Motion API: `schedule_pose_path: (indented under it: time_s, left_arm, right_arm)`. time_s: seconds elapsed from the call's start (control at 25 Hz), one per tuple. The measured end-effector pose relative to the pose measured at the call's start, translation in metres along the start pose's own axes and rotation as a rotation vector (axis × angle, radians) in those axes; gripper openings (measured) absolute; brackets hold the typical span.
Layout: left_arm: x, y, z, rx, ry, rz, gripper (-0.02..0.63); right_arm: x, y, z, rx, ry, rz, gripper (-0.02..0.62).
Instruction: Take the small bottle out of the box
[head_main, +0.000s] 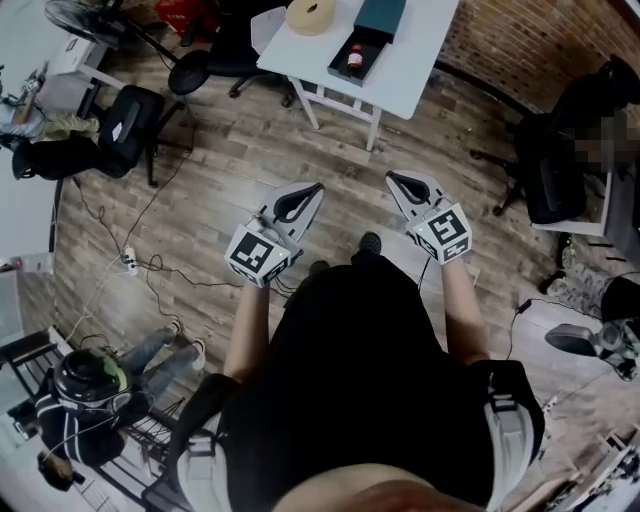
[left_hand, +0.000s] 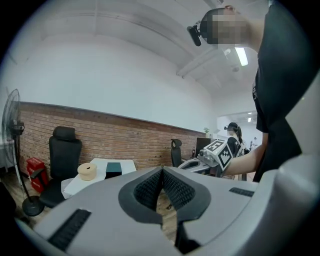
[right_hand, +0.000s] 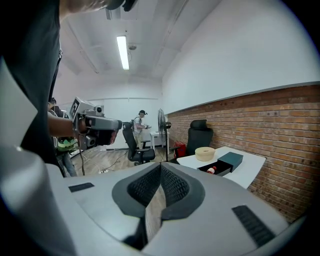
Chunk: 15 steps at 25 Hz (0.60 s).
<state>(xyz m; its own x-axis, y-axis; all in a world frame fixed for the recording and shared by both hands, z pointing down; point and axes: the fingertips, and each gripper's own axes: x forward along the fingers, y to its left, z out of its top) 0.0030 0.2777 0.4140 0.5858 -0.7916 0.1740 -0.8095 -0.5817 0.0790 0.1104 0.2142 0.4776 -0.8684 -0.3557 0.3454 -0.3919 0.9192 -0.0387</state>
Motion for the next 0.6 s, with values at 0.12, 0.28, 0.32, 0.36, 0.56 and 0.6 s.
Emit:
schedule_pose_path:
  time_s: [0.12, 0.28, 0.32, 0.36, 0.56, 0.6]
  left_arm:
    - [0.013, 0.003, -0.001, -0.003, 0.006, 0.029, 0.018]
    - [0.028, 0.002, 0.006, -0.010, -0.019, 0.060, 0.018]
    - [0.032, 0.001, 0.008, -0.011, -0.023, 0.064, 0.018]
    - [0.036, 0.001, 0.008, -0.011, -0.022, 0.067, 0.018]
    - [0.057, -0.001, 0.008, -0.003, -0.004, 0.079, 0.018]
    - [0.059, -0.001, 0.008, 0.001, -0.001, 0.082, 0.018]
  right_arm:
    - [0.000, -0.016, -0.004, -0.002, 0.006, 0.009, -0.003]
    - [-0.003, -0.030, -0.007, -0.015, 0.016, 0.027, -0.003]
    - [-0.005, -0.033, -0.008, -0.017, 0.018, 0.032, -0.003]
    - [-0.006, -0.037, -0.008, -0.019, 0.020, 0.036, -0.003]
    - [-0.008, -0.055, -0.015, -0.012, 0.022, 0.050, -0.003]
    - [-0.008, -0.057, -0.016, -0.011, 0.023, 0.055, -0.003]
